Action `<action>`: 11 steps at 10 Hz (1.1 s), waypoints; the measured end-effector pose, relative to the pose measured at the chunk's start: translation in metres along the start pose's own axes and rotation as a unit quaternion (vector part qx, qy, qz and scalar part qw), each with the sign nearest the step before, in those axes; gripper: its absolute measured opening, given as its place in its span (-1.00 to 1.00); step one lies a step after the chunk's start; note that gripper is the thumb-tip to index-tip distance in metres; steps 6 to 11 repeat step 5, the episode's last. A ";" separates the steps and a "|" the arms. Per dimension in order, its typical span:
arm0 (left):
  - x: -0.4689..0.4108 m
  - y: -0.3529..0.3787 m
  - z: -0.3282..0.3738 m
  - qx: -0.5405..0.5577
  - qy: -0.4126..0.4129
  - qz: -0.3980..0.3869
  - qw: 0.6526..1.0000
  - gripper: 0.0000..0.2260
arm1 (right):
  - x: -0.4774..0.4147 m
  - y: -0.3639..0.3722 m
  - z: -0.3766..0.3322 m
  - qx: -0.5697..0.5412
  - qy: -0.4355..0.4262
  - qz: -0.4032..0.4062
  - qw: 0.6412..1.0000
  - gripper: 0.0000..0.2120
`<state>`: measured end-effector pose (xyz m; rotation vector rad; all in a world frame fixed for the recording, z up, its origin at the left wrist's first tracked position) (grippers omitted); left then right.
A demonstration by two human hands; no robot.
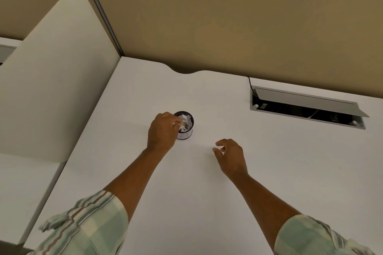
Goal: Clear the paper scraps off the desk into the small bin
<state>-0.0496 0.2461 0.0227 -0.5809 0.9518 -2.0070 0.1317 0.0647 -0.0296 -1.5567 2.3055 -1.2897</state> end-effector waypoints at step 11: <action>0.025 0.005 0.024 -0.054 -0.079 -0.007 0.995 -0.76 | 0.041 -0.034 0.037 0.050 -0.005 0.017 0.999 -0.68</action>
Point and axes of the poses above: each hand's wrist, its own x-axis away from the middle knuckle, its own y-axis out of the palm, z = x × y, the point moved 5 cm from there along -x, towards the middle knuckle, and after that the axes turned 9 degrees about -z, right-handed, at the moved point
